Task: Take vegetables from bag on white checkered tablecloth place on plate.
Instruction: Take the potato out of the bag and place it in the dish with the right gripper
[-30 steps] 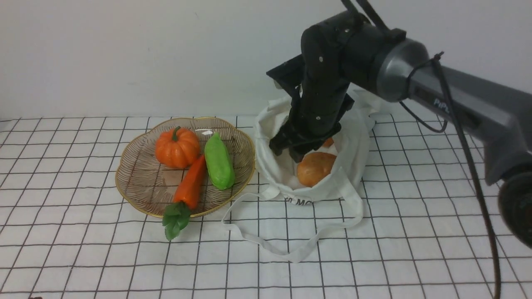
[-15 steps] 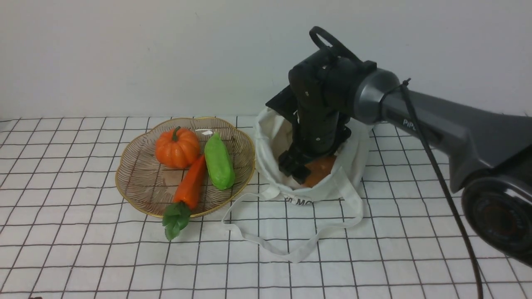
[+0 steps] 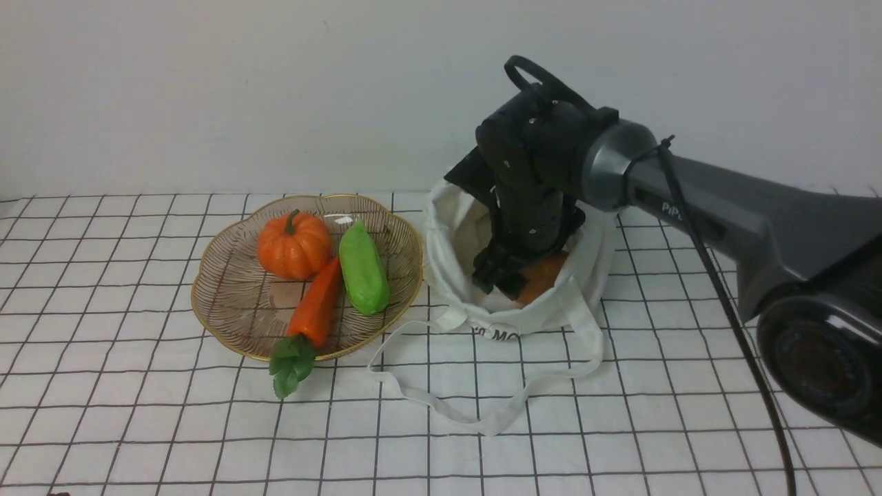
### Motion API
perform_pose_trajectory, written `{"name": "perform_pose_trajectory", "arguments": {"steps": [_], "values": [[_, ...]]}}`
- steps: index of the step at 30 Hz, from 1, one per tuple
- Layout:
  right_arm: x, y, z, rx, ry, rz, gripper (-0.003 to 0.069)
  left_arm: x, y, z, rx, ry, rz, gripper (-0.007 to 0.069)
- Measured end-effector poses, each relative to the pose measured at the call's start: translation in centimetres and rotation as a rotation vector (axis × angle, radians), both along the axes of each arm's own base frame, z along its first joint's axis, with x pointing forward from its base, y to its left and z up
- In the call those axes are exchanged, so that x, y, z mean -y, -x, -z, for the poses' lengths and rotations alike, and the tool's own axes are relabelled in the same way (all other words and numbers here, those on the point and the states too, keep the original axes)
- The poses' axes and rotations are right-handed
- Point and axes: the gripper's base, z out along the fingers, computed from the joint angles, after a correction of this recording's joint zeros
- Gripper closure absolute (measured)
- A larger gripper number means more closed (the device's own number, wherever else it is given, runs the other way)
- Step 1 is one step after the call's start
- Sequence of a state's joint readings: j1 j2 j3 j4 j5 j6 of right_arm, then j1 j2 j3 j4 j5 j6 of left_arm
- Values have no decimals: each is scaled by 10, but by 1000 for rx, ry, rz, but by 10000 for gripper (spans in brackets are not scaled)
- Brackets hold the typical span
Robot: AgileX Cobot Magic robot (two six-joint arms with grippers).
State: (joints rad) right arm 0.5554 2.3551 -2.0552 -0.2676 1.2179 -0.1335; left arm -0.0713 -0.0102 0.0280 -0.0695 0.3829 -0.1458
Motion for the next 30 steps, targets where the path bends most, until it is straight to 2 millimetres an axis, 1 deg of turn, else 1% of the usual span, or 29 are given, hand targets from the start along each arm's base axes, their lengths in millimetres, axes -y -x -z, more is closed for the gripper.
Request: {"name": "perform_pose_trajectory", "arguments": {"steps": [5,8,9,10,12,14,15,16,20,25,28,30], "values": [[0,0,0,2,-5,17,78,0,0,0,0,0,0,632],[0,1,-5,8,-20,36,90,0,0,0,0,0,0,632],[1,3,-9,7,-31,47,123,0,0,0,0,0,0,632],[1,3,-10,8,-34,48,127,0,0,0,0,0,0,632],[0,7,-24,14,-76,67,246,0,0,0,0,0,0,632],[0,8,-31,19,-95,72,245,0,0,0,0,0,0,632],[0,12,-44,27,-129,79,237,0,0,0,0,0,0,632],[0,14,-51,30,-149,82,237,0,0,0,0,0,0,632],[1,20,-72,46,-199,86,237,0,0,0,0,0,0,632],[0,23,-79,44,-227,89,237,0,0,0,0,0,0,632],[-3,25,-84,27,-273,95,237,0,0,0,0,0,0,632],[-11,27,-99,16,-368,94,237,0,0,0,0,0,0,632]]}}
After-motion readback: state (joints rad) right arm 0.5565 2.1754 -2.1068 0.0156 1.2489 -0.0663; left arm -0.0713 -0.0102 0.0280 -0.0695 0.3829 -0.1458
